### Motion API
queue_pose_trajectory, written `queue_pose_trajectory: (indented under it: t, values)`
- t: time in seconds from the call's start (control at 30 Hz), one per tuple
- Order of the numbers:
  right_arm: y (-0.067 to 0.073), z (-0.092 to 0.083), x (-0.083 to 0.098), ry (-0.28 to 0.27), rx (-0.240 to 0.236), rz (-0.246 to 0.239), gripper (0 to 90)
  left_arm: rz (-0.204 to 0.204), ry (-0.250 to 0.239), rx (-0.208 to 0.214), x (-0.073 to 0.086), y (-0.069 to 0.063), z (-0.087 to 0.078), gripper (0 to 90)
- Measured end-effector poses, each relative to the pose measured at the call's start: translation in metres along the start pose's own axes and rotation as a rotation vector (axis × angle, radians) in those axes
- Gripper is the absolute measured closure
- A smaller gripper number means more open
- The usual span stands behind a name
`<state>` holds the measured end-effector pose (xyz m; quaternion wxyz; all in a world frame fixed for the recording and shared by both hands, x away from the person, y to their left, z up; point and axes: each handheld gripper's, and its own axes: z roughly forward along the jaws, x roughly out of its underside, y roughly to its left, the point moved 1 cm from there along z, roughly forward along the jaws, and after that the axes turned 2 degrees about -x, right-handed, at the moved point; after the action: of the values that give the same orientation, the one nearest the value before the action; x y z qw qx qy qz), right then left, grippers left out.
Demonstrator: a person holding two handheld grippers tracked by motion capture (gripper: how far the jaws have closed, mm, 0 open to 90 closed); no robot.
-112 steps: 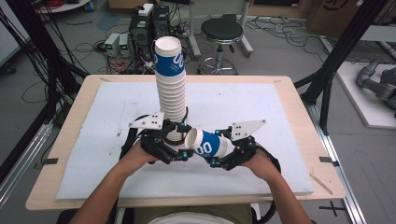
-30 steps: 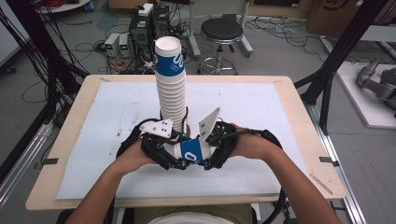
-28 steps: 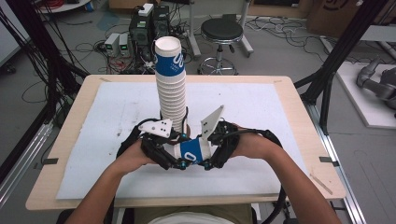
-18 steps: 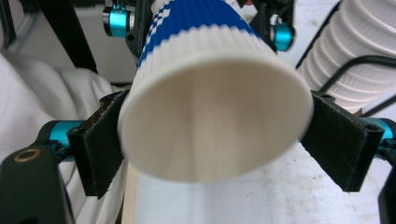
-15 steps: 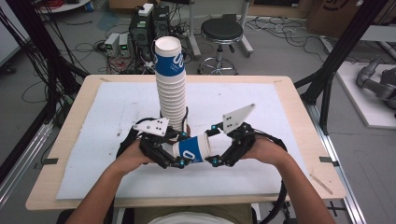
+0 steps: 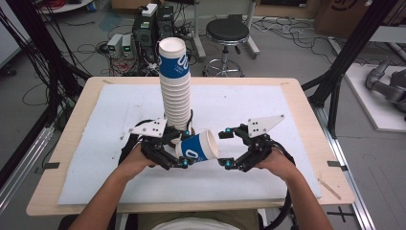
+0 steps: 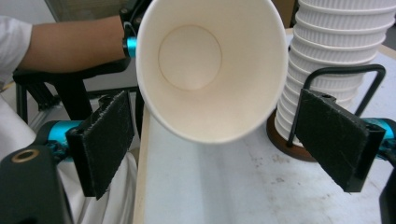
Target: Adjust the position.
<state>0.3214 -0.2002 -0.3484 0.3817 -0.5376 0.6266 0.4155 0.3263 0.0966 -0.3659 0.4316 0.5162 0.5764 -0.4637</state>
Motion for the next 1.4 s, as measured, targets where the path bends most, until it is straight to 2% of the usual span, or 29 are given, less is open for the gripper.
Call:
queue_pose_trajectory:
  t: [0.2,0.43,0.57,0.67,0.9,1.0,1.03,1.1,1.17,1.23,1.27,1.4]
  values:
    - [0.000,0.010,0.001,-0.013,-0.033,0.008,12.1,0.012,-0.009,0.009,0.001,-0.002,0.005,25.8]
    - [-0.002,0.014,0.002,-0.035,-0.054,0.027,12.1,0.011,-0.019,0.020,0.003,-0.003,0.007,25.8]
    - [-0.001,0.015,0.002,-0.043,-0.049,0.025,12.3,0.007,-0.021,0.024,0.003,-0.003,0.007,25.8]
    - [-0.001,0.014,0.002,-0.034,-0.064,0.016,16.8,0.005,-0.011,0.025,0.004,-0.003,0.008,26.0]
    - [-0.001,0.012,0.000,0.003,-0.042,0.005,21.6,-0.012,0.006,0.024,0.006,-0.001,0.008,27.5]
    - [-0.002,0.012,0.000,0.012,-0.038,0.007,21.6,-0.030,0.025,0.006,0.006,-0.001,0.009,27.1]
    - [-0.002,0.012,0.000,0.016,-0.035,0.005,21.7,-0.034,0.034,-0.010,0.006,-0.001,0.010,25.2]
    - [-0.002,0.011,-0.002,0.031,-0.024,0.000,21.7,-0.063,0.067,-0.041,0.005,-0.001,0.010,14.1]
    - [-0.002,0.009,-0.005,0.053,-0.020,0.000,21.6,-0.046,0.103,-0.057,0.004,-0.001,0.007,13.8]
    - [-0.003,0.007,-0.009,0.080,-0.007,-0.009,21.7,-0.050,0.100,-0.057,0.001,-0.002,0.005,13.7]
    - [-0.003,0.006,-0.012,0.099,-0.003,-0.020,21.7,-0.047,0.098,-0.060,0.000,-0.003,0.004,13.7]
    - [-0.003,0.006,-0.024,0.188,0.020,-0.059,21.7,-0.012,0.146,-0.071,-0.003,-0.006,0.004,13.7]
